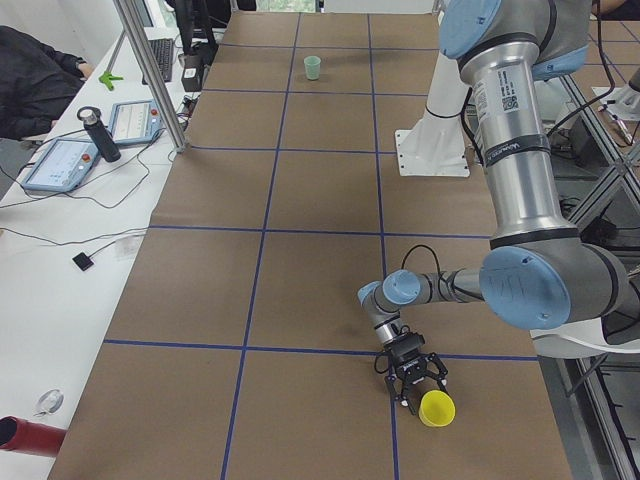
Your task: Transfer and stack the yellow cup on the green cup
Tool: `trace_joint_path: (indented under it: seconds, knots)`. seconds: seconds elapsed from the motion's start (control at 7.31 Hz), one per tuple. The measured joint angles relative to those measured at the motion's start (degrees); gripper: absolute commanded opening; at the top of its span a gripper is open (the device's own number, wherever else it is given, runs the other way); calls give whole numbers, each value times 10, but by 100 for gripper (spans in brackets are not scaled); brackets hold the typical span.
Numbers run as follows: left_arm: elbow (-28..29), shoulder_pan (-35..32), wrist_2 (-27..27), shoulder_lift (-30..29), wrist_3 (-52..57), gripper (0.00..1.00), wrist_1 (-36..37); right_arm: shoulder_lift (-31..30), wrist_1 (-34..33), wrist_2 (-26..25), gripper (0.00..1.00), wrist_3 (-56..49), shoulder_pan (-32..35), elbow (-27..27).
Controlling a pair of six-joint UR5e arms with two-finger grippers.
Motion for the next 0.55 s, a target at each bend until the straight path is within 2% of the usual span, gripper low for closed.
trace_joint_path:
  seconds: [0.41, 0.55]
  knots:
    - [16, 7, -7, -1, 1, 100, -3, 0, 0, 0, 100, 0, 0, 0]
    - [20, 9, -11, -2, 1, 91, -4, 1, 0, 0, 100, 0, 0, 0]
